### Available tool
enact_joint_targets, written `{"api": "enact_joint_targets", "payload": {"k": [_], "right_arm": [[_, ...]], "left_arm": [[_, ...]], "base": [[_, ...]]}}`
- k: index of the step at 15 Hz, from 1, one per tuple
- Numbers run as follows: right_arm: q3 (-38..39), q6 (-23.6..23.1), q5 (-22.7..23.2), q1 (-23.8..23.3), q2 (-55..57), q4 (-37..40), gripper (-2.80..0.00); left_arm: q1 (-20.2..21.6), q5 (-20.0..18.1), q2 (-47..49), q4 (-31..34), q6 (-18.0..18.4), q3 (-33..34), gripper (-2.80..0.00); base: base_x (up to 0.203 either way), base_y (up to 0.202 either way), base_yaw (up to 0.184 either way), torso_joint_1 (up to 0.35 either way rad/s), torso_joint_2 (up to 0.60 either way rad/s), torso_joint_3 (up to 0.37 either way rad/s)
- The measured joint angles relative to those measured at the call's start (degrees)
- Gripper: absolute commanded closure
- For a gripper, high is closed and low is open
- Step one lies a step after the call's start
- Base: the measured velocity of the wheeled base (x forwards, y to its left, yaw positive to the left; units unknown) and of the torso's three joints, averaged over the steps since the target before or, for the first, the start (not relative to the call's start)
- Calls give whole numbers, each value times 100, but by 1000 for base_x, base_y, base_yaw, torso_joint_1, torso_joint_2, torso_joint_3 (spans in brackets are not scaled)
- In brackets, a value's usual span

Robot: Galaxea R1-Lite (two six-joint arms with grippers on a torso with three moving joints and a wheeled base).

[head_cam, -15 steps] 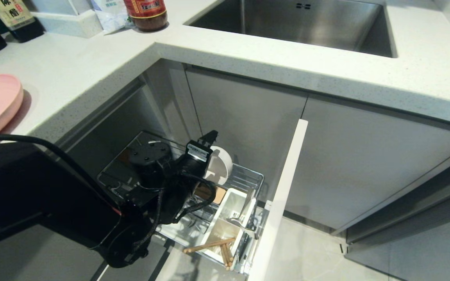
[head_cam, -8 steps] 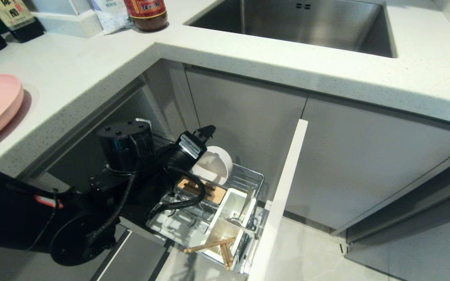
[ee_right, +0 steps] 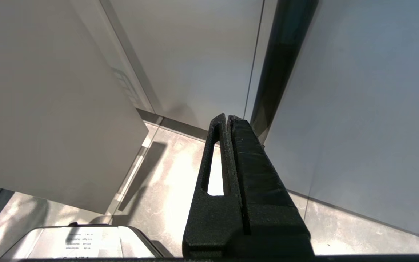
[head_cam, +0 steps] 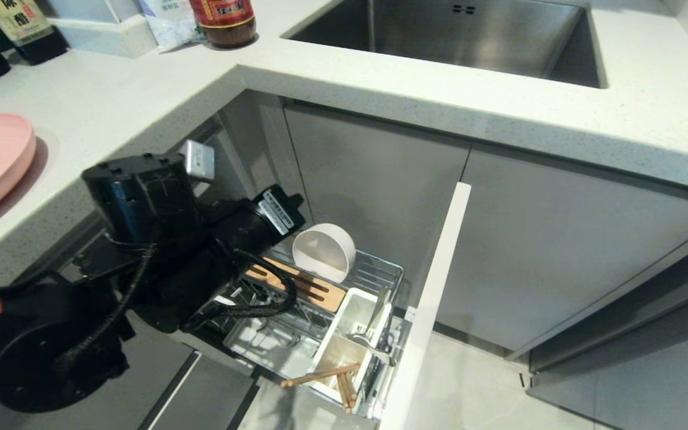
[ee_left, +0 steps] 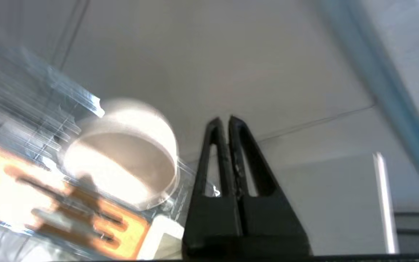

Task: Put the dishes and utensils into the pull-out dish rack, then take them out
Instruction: Pick up the plate and place it in the cupboard

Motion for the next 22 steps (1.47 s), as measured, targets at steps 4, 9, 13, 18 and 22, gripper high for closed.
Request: {"api": "enact_joint_targets", "payload": {"k": [4,9,13,18,22], "right_arm": [[0,1,0,0,1,0,0],[0,0,0,0,0,0,0],[0,2,0,0,2,0,0],[0,0,0,0,1,0,0],[0,0,0,0,1,1,0]], "left_arm": [[31,14,-615,-221,1250,-231,0],[228,101,-1572,-145,2016,-789,0],[700,21,-2295,372,2317,-1300,0],[2056,-519,-2782,1014,2854,-1624,0],[3453,-736,-2810,2149,3178,-1985,0]], "base": [[0,0,0,0,0,0],[0,0,0,0,0,0],[0,0,0,0,0,0],[0,0,0,0,0,0],[0,0,0,0,0,0]]}}
